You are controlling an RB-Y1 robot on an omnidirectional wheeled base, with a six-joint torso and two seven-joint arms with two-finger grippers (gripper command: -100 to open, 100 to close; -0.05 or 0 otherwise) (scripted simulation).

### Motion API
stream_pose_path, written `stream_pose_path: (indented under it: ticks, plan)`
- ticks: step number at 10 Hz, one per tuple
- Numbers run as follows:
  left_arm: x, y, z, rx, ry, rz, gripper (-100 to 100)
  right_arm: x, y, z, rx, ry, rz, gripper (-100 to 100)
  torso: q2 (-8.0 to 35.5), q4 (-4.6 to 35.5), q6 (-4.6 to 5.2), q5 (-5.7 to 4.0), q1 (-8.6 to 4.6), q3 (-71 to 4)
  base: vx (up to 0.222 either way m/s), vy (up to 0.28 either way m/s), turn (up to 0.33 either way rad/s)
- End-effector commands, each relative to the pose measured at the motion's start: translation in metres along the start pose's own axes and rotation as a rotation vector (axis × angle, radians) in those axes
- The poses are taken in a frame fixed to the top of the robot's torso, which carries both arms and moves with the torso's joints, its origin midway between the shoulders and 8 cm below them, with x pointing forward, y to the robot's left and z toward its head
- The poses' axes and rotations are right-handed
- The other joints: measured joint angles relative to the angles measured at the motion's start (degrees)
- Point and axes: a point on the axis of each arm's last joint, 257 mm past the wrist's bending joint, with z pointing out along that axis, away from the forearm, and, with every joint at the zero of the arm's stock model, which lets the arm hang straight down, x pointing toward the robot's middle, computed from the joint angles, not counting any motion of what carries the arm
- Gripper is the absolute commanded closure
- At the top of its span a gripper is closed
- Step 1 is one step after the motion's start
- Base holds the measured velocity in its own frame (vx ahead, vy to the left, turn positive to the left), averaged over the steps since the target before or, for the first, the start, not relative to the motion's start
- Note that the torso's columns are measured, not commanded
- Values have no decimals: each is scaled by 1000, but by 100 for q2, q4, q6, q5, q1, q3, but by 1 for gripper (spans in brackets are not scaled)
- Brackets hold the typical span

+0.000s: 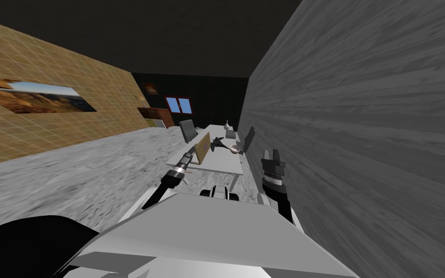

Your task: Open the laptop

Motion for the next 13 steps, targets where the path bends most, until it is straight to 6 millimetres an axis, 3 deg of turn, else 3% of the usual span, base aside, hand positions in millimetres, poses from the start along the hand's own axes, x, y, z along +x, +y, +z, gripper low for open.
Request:
stream_pose_path:
  ticks: [1,5,8,9,13]
  plan:
    - [2,17,-3,-62,23,27,-100,0,0,0,0,0,0,0,1,0,0,0,2,0,44,1,-45]
    - [5,43,-10,-153,57,71,-100,0,0,0,0,0,0,0,2,1,0,1,3,1,38,3,-46]
    - [5,36,-8,-141,52,66,-100,0,0,0,0,0,0,0,-20,-4,0,0,1,-11,70,2,-12]
    - [4,36,-8,-142,51,66,100,0,0,0,0,0,0,0,-4,-3,0,0,1,-5,11,1,4]
    - [16,35,-5,-139,35,-130,100,0,0,0,0,0,0,0,-1,-7,-12,26,55,4,-5,112,2]
